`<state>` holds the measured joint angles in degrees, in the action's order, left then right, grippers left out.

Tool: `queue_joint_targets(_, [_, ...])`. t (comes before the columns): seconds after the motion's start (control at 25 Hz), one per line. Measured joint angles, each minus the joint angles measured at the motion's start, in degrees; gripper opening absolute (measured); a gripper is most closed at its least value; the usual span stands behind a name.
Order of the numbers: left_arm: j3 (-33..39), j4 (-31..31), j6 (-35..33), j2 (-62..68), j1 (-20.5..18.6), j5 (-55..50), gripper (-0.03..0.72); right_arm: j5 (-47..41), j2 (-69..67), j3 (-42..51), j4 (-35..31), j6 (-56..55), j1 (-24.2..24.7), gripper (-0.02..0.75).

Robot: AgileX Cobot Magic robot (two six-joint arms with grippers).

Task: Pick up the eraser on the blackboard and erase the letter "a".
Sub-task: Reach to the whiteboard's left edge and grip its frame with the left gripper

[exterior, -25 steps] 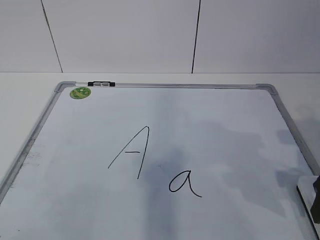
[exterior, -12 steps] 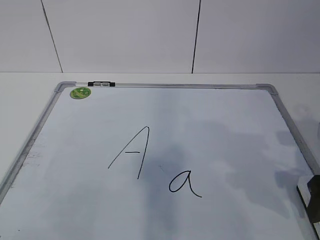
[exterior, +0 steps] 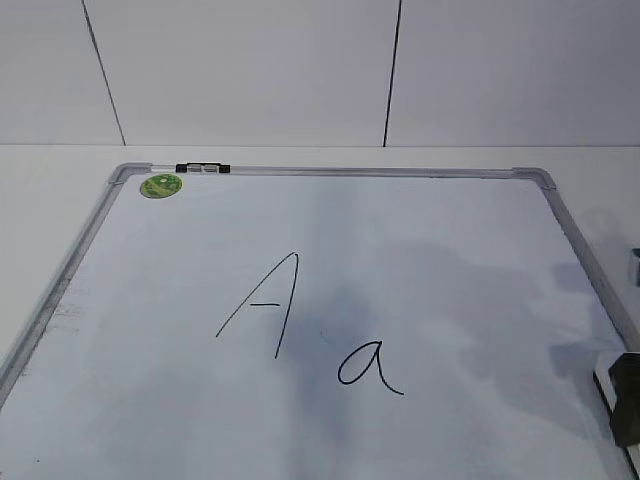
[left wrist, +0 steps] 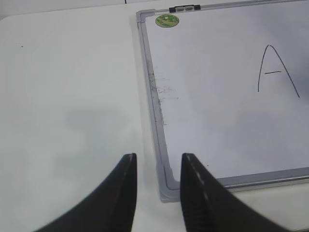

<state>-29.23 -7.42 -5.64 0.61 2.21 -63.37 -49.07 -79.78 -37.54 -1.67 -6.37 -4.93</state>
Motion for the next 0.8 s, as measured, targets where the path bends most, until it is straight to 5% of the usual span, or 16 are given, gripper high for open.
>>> queue_joint_targets(0.56, [0.0, 0.0, 0.0, 0.0, 0.0, 0.0, 0.235, 0.4, -2.7, 0.0, 0.0, -0.1, 0.0, 0.661])
queue_joint_targets(0.8, [0.0, 0.0, 0.0, 0.0, 0.0, 0.0, 0.235, 0.4, -2.7, 0.0, 0.1, -0.1, 0.0, 0.596])
